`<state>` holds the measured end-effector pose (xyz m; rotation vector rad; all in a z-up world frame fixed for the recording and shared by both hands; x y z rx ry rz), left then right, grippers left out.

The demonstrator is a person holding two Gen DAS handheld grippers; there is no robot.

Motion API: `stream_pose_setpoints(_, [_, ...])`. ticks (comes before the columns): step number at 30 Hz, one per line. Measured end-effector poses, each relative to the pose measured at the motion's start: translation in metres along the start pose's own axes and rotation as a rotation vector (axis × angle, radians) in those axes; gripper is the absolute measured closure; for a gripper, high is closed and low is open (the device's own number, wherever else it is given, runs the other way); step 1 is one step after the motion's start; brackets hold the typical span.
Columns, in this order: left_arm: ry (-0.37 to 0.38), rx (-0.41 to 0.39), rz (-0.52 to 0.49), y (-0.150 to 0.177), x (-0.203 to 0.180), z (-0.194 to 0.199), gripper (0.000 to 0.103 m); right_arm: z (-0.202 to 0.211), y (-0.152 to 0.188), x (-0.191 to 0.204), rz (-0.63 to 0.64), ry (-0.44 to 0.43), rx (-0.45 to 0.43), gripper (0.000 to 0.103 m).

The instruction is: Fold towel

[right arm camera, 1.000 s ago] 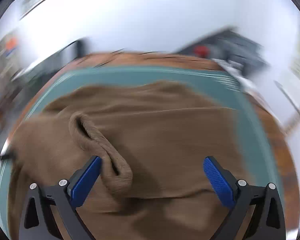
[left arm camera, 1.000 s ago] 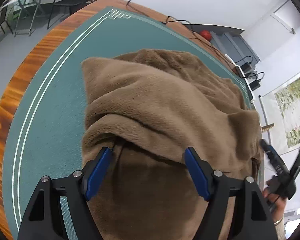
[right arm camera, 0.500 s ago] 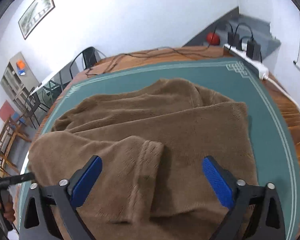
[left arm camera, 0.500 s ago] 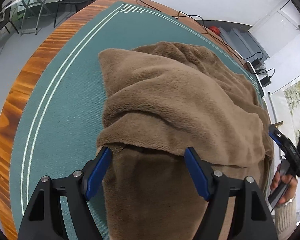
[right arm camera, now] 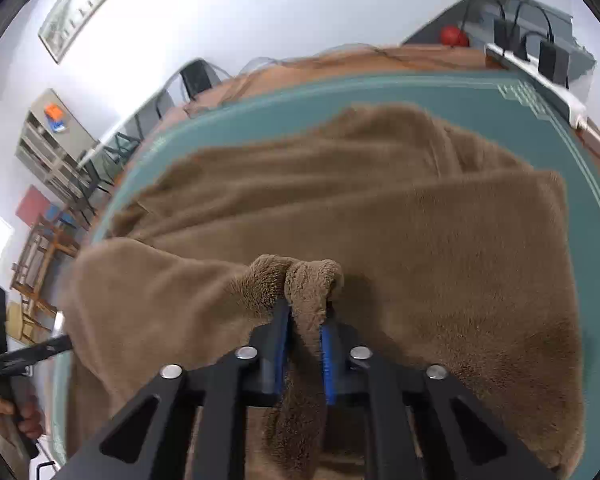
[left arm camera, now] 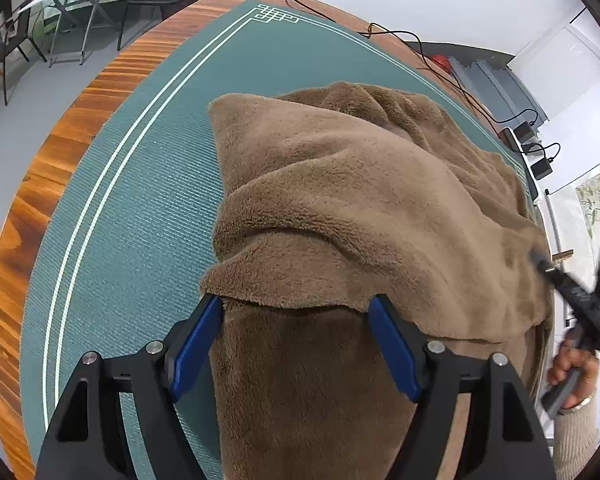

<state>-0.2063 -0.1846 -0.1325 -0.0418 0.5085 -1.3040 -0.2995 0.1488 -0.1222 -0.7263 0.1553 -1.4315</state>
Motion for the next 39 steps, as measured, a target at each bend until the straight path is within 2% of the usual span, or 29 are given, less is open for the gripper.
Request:
stream_pose_setpoints(4, [-0.029,-0.016,0.004,0.001,0.003,0.005,0.024,0.076,-0.033,0.018,0.036,-0.016,-0.212,0.091])
stream_pose_setpoints(7, [-0.03,-0.017,0.003,0.004,0.004,0.006,0.023,0.127,-0.05,0.014,0.058,0.065,-0.339,0.091])
stream_pose_setpoints(9, [-0.05,-0.003,-0.001,0.008,0.006,0.002,0.023,0.136,-0.053,0.0,0.069,0.153,-0.355,0.091])
stream_pose_setpoints(11, [-0.055,0.017,0.002,0.012,0.008,-0.005,0.023,0.124,-0.049,-0.019,0.057,0.221,-0.313,0.091])
stream_pose_setpoints(16, [-0.082,0.013,-0.026,0.013,0.007,-0.004,0.023,0.07,-0.019,-0.066,-0.012,0.307,-0.14,0.089])
stream_pose_setpoints(18, [-0.097,0.018,-0.024,0.013,0.011,-0.002,0.023,0.056,-0.009,-0.077,-0.017,0.334,-0.091,0.078])
stream_pose_setpoints(19, [-0.106,0.021,-0.017,0.012,0.013,-0.001,0.023,0.052,-0.006,-0.08,-0.023,0.344,-0.075,0.066])
stream_pose_setpoints(20, [-0.114,0.023,-0.009,0.012,0.016,0.001,0.023,0.053,-0.003,-0.084,-0.032,0.362,-0.077,0.047])
stream_pose_setpoints(22, [-0.104,0.016,0.028,0.012,0.021,0.008,0.023,0.064,-0.005,-0.089,-0.041,0.413,-0.12,0.027])
stream_pose_setpoints(25, [-0.101,-0.025,0.04,0.01,0.013,0.024,0.023,0.081,-0.01,-0.085,-0.027,0.457,-0.181,0.026])
stream_pose_setpoints(28, [-0.122,-0.086,-0.005,0.008,-0.008,0.043,0.023,0.085,-0.011,-0.061,0.039,0.358,-0.211,0.026])
stream_pose_setpoints(32, [-0.185,-0.129,-0.086,0.007,-0.024,0.06,0.023,0.06,0.001,-0.027,0.139,0.223,-0.15,0.026])
stream_pose_setpoints(33, [-0.202,-0.128,-0.096,0.009,-0.024,0.063,0.023,0.051,0.006,-0.025,0.149,0.212,-0.123,0.026])
stream_pose_setpoints(35, [-0.184,-0.132,-0.088,0.008,-0.026,0.062,0.023,0.031,0.017,-0.024,0.166,0.196,-0.068,0.026])
stream_pose_setpoints(39, [-0.147,-0.139,-0.071,0.004,-0.031,0.062,0.023,-0.003,0.035,-0.041,0.144,0.222,0.037,0.026])
Point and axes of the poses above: each gripper's, at about its wrist camera, not at the fingertips, and z roughly against the way its jaws point, x to its left, y to its underside, the point moved 6 cm from there along -z, roughly the way its jaws point
